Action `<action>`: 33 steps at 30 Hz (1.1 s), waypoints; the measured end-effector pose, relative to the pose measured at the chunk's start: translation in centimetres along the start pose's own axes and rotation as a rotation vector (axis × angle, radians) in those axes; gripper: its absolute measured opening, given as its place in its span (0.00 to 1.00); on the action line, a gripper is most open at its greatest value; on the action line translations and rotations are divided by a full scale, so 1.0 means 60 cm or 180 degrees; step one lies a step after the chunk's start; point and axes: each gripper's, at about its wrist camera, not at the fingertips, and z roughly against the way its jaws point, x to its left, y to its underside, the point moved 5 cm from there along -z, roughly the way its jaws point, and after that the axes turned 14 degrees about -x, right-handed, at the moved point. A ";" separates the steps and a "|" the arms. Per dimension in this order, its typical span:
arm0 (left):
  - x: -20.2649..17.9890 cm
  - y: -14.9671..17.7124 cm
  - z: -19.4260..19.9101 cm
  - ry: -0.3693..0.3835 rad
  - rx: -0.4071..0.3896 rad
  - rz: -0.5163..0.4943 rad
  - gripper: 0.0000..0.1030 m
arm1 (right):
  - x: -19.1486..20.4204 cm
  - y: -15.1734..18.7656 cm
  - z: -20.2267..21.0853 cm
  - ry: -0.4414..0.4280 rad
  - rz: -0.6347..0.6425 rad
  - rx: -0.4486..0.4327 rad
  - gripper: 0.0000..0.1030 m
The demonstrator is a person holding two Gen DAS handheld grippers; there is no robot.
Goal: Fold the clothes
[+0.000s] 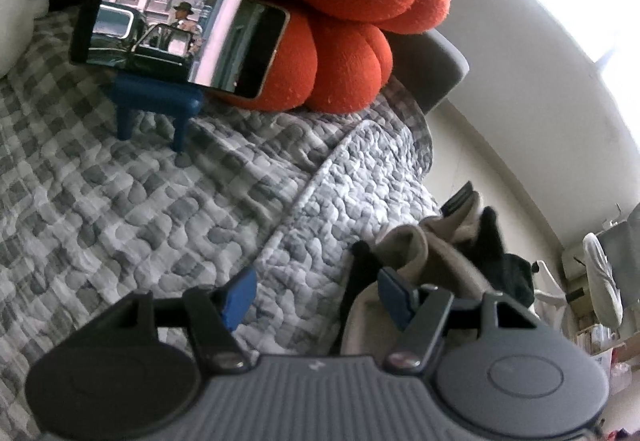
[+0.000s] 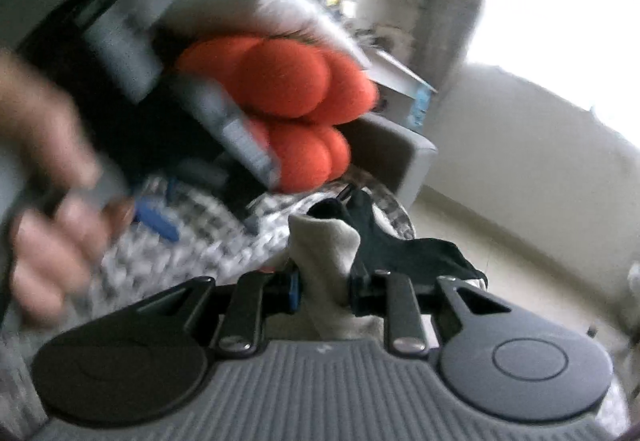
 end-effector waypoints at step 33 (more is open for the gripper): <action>-0.005 0.005 0.000 0.0035 0.0049 -0.0003 0.67 | 0.106 0.051 -0.010 -0.0593 0.0836 0.0419 0.26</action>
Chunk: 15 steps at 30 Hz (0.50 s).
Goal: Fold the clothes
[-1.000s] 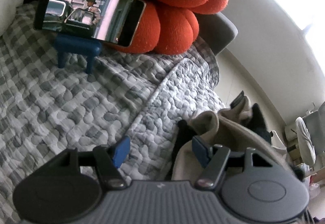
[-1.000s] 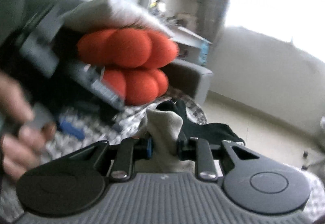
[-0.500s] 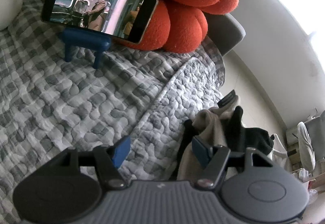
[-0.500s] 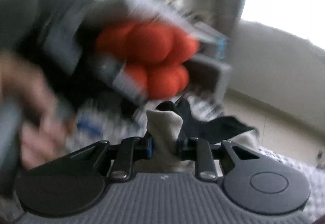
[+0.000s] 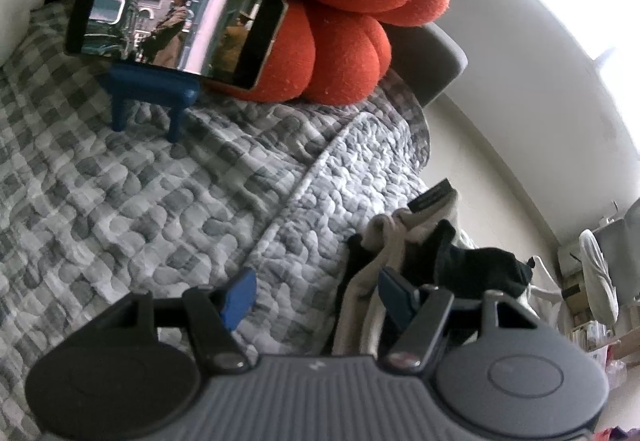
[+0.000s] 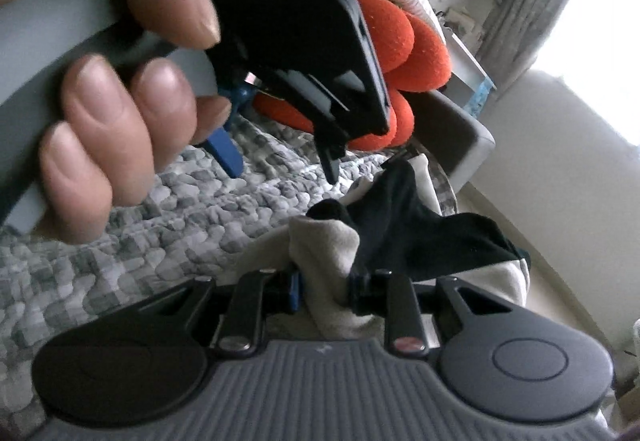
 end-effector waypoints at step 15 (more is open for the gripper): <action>-0.005 0.002 0.000 -0.0031 -0.0043 -0.0211 0.66 | -0.032 -0.009 0.041 -0.0585 -0.0538 -0.0069 0.56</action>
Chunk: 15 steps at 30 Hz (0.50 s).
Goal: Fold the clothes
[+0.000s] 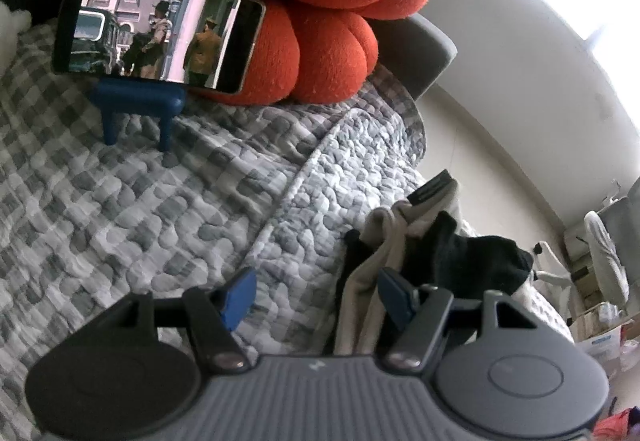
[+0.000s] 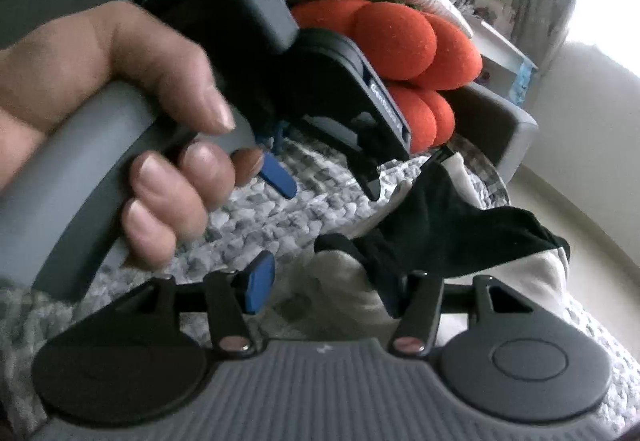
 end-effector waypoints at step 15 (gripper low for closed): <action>-0.020 0.006 0.011 0.0014 -0.0081 -0.0236 0.66 | -0.128 -0.004 0.083 0.0471 -0.1078 -0.0264 0.32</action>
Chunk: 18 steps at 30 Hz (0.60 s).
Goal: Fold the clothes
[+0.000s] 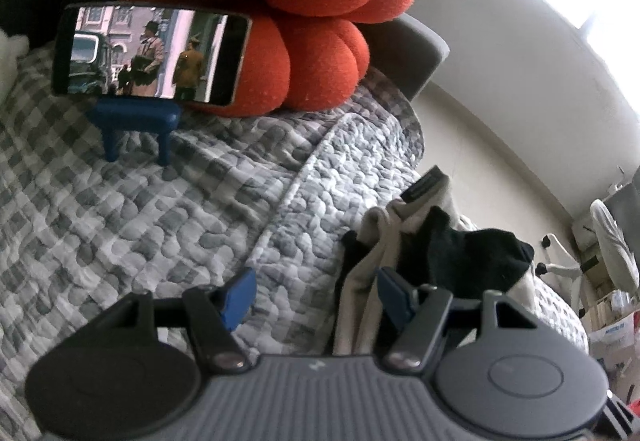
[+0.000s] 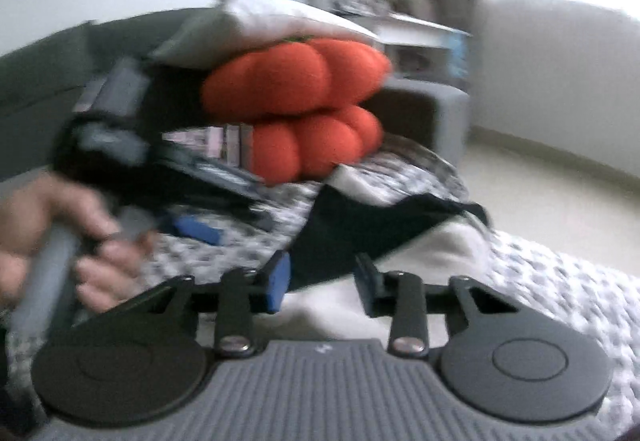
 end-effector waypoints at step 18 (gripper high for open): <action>-0.071 0.044 -0.010 0.0360 0.0175 -0.0565 0.49 | 0.034 0.059 -0.044 -0.0083 0.0259 0.0595 0.32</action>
